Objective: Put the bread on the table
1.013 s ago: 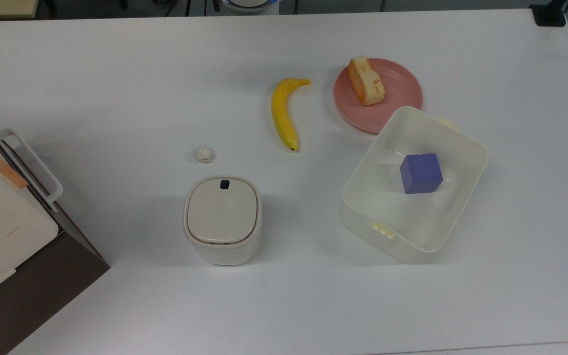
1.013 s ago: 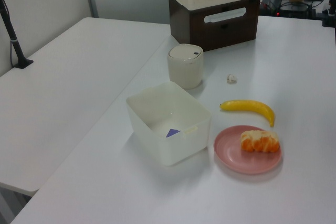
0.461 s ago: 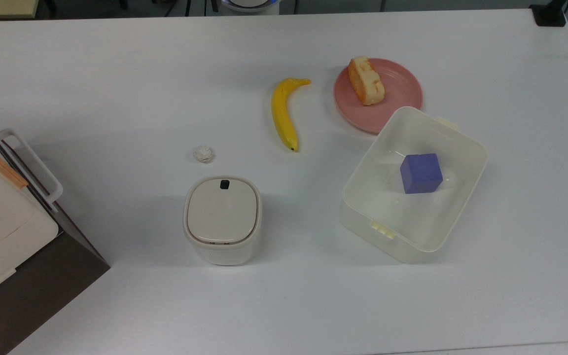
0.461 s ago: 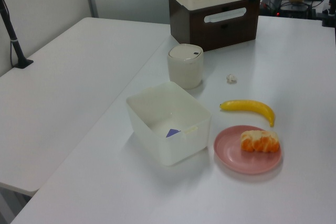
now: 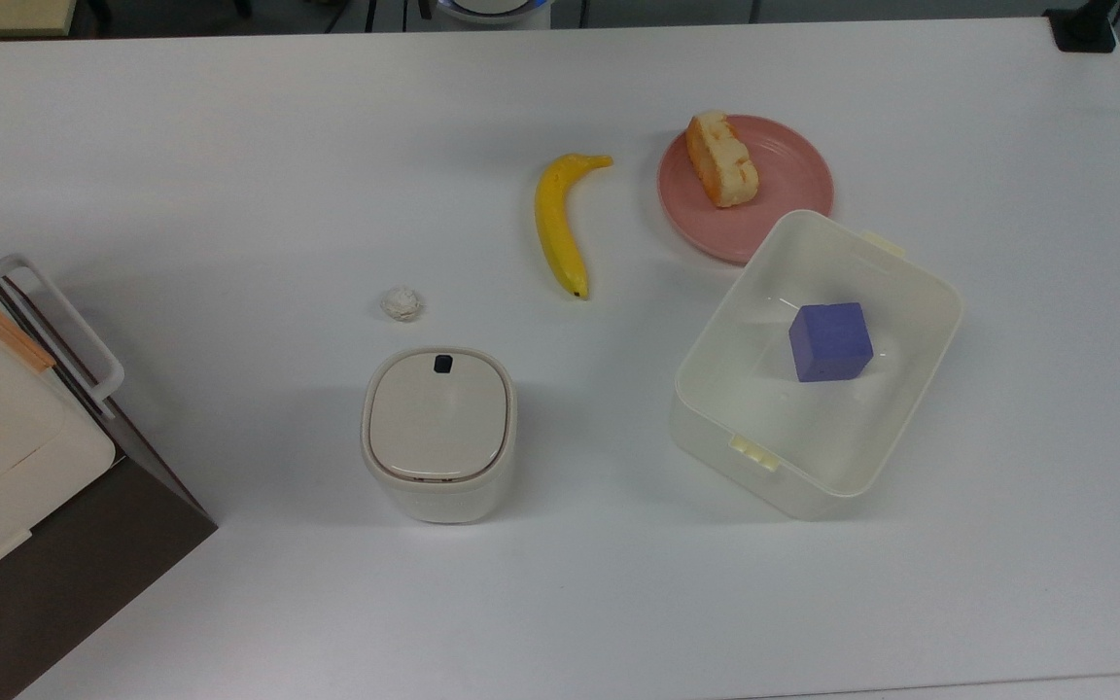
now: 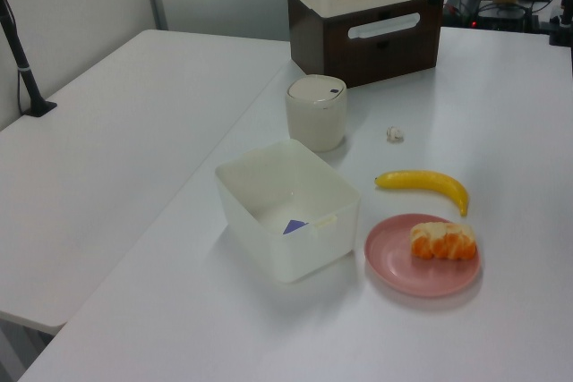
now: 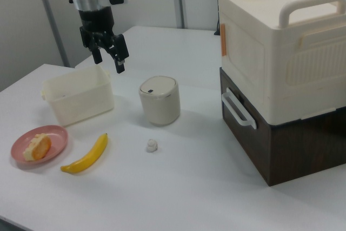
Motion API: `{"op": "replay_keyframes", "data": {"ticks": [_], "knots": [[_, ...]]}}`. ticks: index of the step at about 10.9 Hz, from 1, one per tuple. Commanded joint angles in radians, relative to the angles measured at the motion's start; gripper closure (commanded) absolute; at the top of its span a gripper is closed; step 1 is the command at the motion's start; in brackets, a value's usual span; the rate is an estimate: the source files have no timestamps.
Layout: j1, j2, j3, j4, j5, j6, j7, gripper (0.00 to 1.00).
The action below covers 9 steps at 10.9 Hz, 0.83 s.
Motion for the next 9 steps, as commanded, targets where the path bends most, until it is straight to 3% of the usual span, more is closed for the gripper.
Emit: {"op": "replay_keyframes", "data": {"ticks": [1,4,9], "knots": [[0.009,-0.009,-0.010,0.001,0.008,-0.024,0.005,0.00],[0.005,-0.009,-0.017,0.003,-0.001,-0.019,-0.021,0.00],[0.005,-0.014,-0.018,0.004,-0.092,-0.024,-0.073,0.00]]}}
